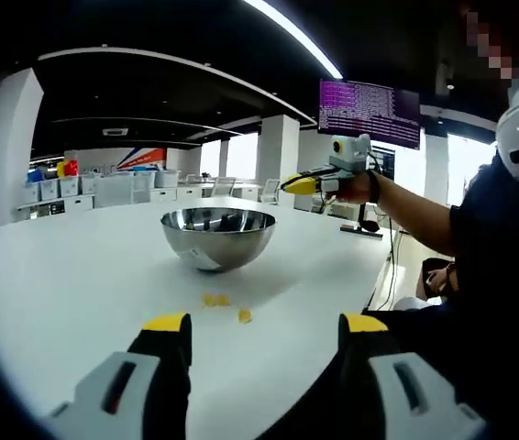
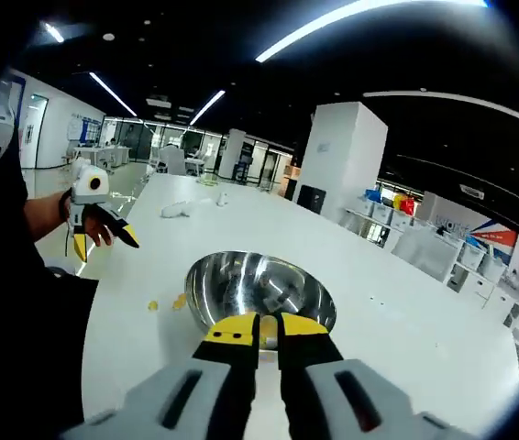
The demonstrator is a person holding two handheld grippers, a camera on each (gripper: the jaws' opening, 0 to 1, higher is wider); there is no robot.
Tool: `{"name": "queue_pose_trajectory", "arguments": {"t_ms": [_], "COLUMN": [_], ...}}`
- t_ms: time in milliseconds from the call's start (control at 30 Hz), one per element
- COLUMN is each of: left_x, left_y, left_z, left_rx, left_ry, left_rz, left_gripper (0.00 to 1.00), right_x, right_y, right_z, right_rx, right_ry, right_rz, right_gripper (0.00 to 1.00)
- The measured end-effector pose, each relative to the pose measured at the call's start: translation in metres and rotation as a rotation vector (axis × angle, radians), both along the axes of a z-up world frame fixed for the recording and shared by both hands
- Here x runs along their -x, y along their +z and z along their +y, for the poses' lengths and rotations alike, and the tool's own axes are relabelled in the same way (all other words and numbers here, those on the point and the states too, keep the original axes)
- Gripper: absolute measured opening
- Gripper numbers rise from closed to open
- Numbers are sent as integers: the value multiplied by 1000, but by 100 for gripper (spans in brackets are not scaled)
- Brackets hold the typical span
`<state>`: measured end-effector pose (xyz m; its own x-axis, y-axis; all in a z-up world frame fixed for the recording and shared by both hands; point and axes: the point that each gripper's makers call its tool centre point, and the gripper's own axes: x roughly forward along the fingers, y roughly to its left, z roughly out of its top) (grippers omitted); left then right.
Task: Pick up the QQ candy scattered on the table and place it into the stainless steel bowl on the table
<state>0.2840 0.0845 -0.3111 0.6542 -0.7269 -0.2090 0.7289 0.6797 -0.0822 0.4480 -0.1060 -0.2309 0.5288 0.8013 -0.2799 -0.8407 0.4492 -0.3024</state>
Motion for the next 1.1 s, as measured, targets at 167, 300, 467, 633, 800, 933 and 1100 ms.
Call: {"name": "queue_pose_trajectory", "arguments": {"t_ms": [167,300,467,633,800,933,1100], "left_x": [-1,-3,-3,-7,-14,-14,-12], "left_y": [-2,-4,-8,-7,-8,-10,-8], "left_z": [8,15,20,31,37,37,35], "left_rx": [11,24,29,43,52,53,52], "left_ry": [12,28,32,49,62,61,56], "left_rz": [5,8,19,20,22,25,20], "left_gripper": [64,64,64,64,64,63,63], "right_x": [-30,-43,-62,-73,-74,-73,-68], "right_y": [4,-6,-23,-31,-30,-28,-24], "right_z": [25,43,53,62,66,66,63], "right_rx": [93,210,343,385,399,399,401], "right_ry": [29,83,97,99,101,100,97], "right_rz": [-1,14,24,29,29,23,15], "right_gripper": [9,9,10,10,14,20,20]}}
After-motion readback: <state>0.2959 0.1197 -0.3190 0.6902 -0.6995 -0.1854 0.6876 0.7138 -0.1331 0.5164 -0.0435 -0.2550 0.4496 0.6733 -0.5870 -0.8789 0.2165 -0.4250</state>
